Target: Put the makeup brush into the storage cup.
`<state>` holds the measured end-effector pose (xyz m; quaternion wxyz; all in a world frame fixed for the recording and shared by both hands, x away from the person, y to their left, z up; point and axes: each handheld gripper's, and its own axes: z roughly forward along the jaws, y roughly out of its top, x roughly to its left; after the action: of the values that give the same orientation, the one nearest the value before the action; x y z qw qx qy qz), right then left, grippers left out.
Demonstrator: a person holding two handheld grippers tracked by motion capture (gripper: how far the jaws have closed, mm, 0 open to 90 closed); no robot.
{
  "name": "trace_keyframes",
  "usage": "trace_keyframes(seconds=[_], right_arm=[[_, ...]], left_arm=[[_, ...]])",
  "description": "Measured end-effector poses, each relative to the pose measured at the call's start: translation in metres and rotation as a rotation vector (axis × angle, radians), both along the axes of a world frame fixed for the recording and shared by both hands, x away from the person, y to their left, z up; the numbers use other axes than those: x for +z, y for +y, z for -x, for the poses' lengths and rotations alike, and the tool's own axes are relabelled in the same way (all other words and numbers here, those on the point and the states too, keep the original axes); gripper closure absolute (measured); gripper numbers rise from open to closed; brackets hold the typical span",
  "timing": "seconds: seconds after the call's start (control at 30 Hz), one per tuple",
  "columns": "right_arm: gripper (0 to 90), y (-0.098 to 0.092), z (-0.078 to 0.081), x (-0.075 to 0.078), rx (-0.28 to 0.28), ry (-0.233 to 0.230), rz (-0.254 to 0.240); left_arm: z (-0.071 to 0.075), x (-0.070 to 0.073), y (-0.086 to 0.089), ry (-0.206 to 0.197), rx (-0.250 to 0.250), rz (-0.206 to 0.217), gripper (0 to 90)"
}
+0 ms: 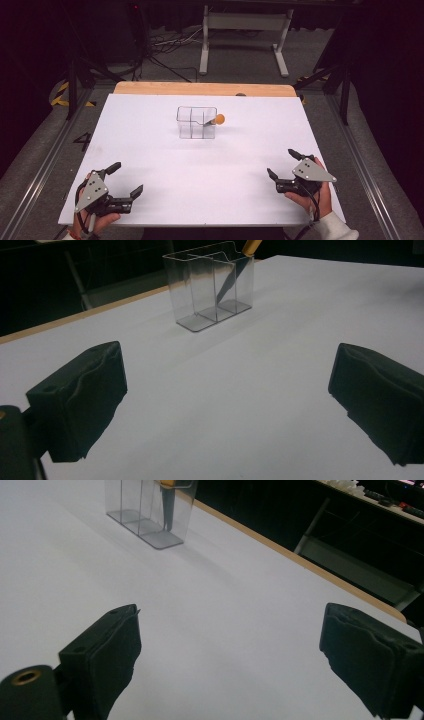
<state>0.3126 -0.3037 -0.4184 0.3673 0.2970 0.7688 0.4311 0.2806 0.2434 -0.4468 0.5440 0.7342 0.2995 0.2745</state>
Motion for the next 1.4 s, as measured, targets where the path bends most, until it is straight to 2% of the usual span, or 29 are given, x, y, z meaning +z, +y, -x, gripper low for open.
trace_keyframes(seconds=[0.23,0.53,0.67,0.93,0.97,1.23,1.4], right_arm=[[9.9,-0.014,0.005,-0.007,-0.015,0.026,-0.034],[8.4,-0.032,0.011,-0.018,-0.049,0.049,-0.024],[8.3,-0.038,0.016,-0.023,-0.062,0.054,-0.035],[6.8,-0.05,0.025,-0.028,-0.085,0.057,-0.088],[6.7,-0.051,0.026,-0.027,-0.084,0.054,-0.106],[6.0,-0.048,0.029,-0.02,-0.102,0.026,-0.147],[5.8,-0.024,0.032,-0.013,-0.084,-0.006,-0.124]], left_arm=[[-0.001,0.0,-0.001,0.001,-0.003,-0.007,3.0],[-0.001,0.0,0.0,0.004,-0.004,-0.004,3.0],[-0.002,0.0,-0.001,0.008,-0.007,-0.009,3.0],[-0.006,0.0,-0.006,0.01,-0.017,-0.015,3.0],[-0.006,0.0,-0.006,0.01,-0.017,-0.013,2.9],[-0.006,-0.001,-0.008,0.016,-0.024,-0.025,2.9],[-0.005,-0.001,-0.008,0.012,-0.02,-0.025,2.8]])
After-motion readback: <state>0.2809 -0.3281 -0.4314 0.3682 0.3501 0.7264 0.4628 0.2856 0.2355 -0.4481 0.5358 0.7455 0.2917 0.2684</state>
